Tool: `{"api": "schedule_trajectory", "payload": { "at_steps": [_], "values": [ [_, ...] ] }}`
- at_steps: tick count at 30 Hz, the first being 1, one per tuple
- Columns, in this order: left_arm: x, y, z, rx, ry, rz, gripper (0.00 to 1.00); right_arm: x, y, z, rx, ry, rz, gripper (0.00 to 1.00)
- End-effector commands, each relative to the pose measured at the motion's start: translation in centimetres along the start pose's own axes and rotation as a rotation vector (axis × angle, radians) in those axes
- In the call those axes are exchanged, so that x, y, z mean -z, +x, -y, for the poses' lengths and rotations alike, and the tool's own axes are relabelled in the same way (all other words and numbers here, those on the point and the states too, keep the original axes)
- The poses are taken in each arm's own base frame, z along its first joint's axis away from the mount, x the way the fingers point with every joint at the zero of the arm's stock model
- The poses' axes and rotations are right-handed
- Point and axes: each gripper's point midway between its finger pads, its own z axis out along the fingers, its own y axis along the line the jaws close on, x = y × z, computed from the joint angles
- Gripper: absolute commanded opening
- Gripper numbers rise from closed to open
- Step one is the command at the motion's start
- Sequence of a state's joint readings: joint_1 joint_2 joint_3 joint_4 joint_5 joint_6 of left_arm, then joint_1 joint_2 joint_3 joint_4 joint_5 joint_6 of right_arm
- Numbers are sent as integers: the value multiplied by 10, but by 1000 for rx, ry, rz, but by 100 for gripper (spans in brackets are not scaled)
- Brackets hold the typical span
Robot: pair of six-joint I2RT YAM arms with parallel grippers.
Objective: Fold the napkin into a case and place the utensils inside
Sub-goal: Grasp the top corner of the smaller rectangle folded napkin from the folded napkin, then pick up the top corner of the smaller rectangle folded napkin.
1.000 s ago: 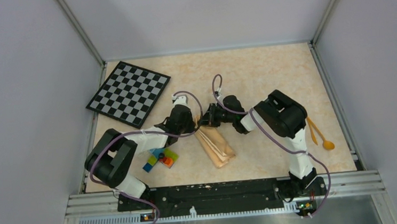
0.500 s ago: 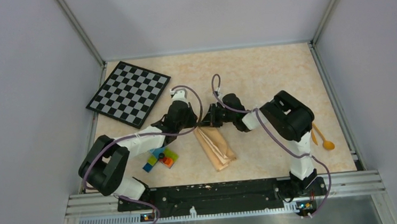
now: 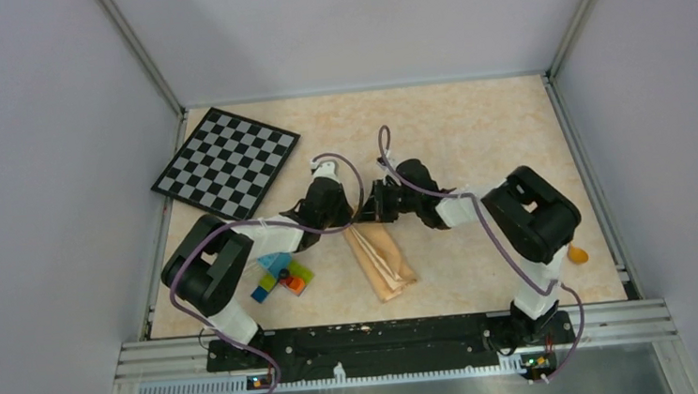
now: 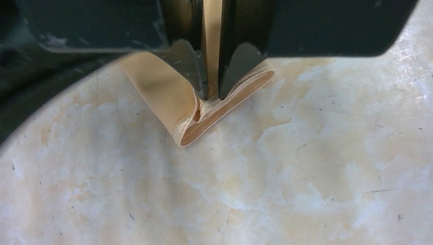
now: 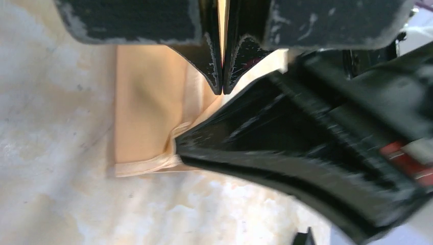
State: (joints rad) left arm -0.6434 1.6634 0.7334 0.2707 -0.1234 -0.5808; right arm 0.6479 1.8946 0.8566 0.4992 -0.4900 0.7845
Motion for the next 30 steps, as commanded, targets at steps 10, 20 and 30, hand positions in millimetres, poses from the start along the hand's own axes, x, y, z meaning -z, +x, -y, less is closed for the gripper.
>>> {"api": "schedule_trajectory", "payload": {
  "at_steps": [10,20,30],
  "values": [
    [73,-39,43,78,102,-56,66,108,-2,-34,412,159,25,49],
    [106,52,46,352,201,-299,57,112,46,-31,563,294,-84,57],
    [89,89,41,398,176,-352,50,92,74,-19,728,397,-119,55]
  ]
}}
